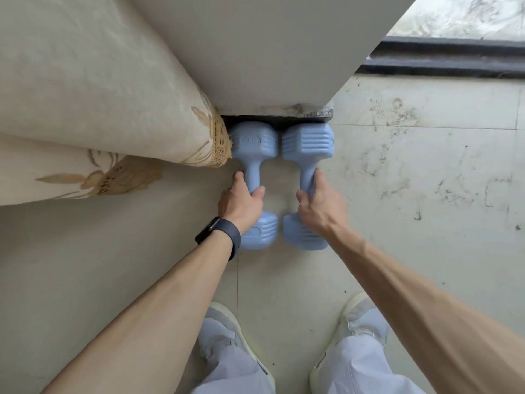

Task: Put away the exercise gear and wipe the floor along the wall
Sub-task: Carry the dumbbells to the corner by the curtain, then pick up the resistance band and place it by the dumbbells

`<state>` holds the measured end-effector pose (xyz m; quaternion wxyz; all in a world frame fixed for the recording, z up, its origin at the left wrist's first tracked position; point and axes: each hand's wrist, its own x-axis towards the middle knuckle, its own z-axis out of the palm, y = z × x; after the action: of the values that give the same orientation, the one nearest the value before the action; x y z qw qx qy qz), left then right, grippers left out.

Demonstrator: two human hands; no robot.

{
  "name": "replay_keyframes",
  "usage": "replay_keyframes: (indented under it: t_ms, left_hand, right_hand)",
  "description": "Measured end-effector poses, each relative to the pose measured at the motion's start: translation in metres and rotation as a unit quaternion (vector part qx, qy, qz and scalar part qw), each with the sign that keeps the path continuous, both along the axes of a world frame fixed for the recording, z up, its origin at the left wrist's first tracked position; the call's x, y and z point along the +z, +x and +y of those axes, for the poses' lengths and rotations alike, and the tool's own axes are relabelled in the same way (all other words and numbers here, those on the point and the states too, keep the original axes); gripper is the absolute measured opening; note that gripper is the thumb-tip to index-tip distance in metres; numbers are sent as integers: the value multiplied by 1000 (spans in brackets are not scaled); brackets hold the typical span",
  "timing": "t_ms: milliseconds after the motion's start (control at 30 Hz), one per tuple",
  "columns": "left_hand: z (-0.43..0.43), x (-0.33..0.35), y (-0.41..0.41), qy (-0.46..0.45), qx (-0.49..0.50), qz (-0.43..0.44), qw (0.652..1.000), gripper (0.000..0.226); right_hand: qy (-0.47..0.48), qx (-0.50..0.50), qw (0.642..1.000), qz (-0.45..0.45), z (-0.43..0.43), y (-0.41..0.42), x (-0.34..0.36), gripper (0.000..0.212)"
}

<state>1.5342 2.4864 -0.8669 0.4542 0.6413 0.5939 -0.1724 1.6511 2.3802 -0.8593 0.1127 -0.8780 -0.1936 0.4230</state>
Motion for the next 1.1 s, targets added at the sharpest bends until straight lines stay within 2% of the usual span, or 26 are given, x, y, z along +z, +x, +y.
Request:
replay_keyframes:
  t_ms: [133,267,333,400,467,667,800,933,1100]
  left_hand:
    - [7,-1,-10,-10,28,-12,999,42]
    - [17,-5,-23,-27,-5,-20,999,54]
    - [20,1,-25,-42,-23,-22,999,60]
    - [16,17,-29,-67,-49,-6,996,73]
    - [5,43,-37,-79,-86,13,993,75]
    - [-39,175,-64,-42,-194,79,977,48]
    - [-59,269,-77,-20,-220,121,968,55]
    - [-67,400,-72,4,-232,104,967,47]
    - [-64,569,-73,63,-193,57,978,46]
  right_hand:
    - [18,8,1000,16,9,-8,0,24]
    - [42,-30,998,29,13,-18,-2,25]
    - [49,-35,997,43,11,-16,1,35]
    - [36,-31,997,55,8,-16,14,56]
    - [14,-24,998,60,2,-22,42,70]
    - [-12,49,995,91,-42,-51,193,56]
    - [10,116,990,86,-68,-58,318,50]
    - [24,189,981,49,-84,-50,453,45]
    - [102,278,954,-39,-88,-36,611,38]
